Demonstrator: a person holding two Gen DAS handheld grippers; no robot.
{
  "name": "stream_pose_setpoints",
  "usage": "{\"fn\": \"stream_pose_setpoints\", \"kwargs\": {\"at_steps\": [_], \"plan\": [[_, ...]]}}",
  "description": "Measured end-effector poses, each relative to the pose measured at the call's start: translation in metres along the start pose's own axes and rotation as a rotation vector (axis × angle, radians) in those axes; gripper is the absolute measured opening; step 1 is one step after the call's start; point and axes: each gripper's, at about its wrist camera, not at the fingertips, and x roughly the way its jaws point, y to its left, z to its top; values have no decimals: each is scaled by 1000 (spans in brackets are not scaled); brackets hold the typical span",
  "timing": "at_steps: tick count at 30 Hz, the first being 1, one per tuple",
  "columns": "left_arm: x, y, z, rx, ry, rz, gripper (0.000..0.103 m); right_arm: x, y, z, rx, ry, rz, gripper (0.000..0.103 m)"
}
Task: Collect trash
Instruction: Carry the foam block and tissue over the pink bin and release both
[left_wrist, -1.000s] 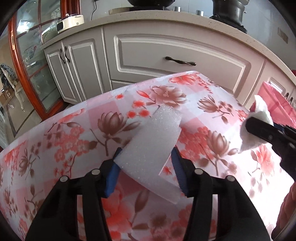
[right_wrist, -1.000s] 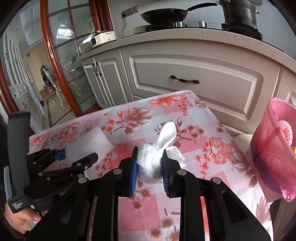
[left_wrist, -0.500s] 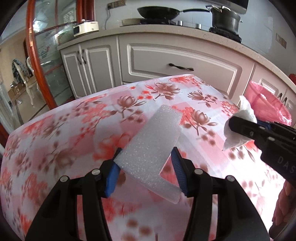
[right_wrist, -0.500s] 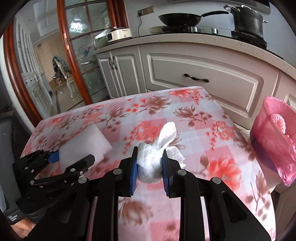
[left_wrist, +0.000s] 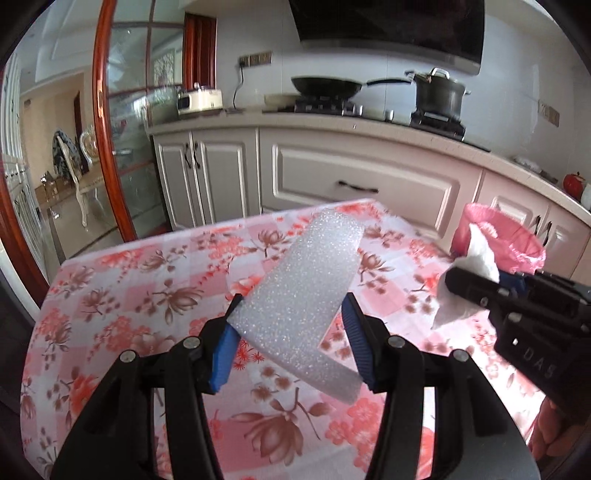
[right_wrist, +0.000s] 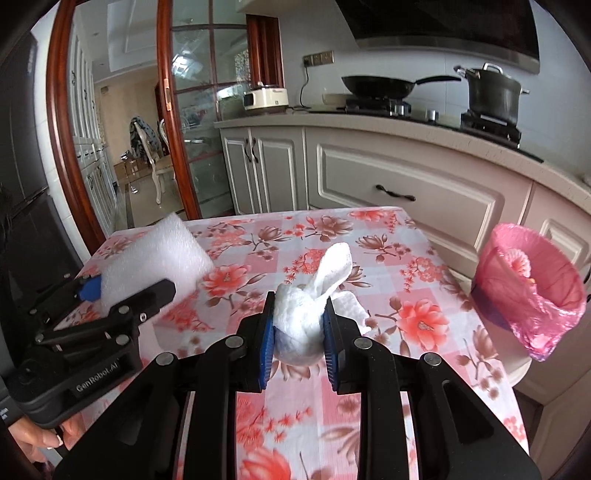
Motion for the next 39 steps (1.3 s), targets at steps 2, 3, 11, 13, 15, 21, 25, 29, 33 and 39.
{"fn": "stream_pose_setpoints", "kwargs": {"at_steps": [2,3,11,13,15,21,25,29,33,39], "plan": [[-14,-6,-1,2,-25,0,52,-13,2,-5,-3,-12,1,24],[-19,-9,-1,4,-34,0,52,-19,2,-6,-5,-18,0,24],[-60,-36,-10,51,-93,0,52,-56,-6,-22,15,-72,0,24],[-65,-41,-13,61,-101,1,52,-62,-10,-26,19,-83,1,24],[-70,-49,-15,71,-103,1,52,-67,-14,-29,26,-91,1,24],[-75,-69,-18,109,-112,-6,52,-81,-34,-39,59,-115,-12,24],[-73,-86,-18,136,-124,-26,52,-85,-50,-43,88,-125,-35,24],[-62,-103,-19,143,-121,-64,52,-84,-69,-48,116,-126,-67,24],[-42,-121,-20,150,-94,-112,52,-80,-87,-50,141,-120,-105,24],[-14,-148,-17,163,-86,-177,52,-77,-124,-55,185,-113,-172,24]]}}
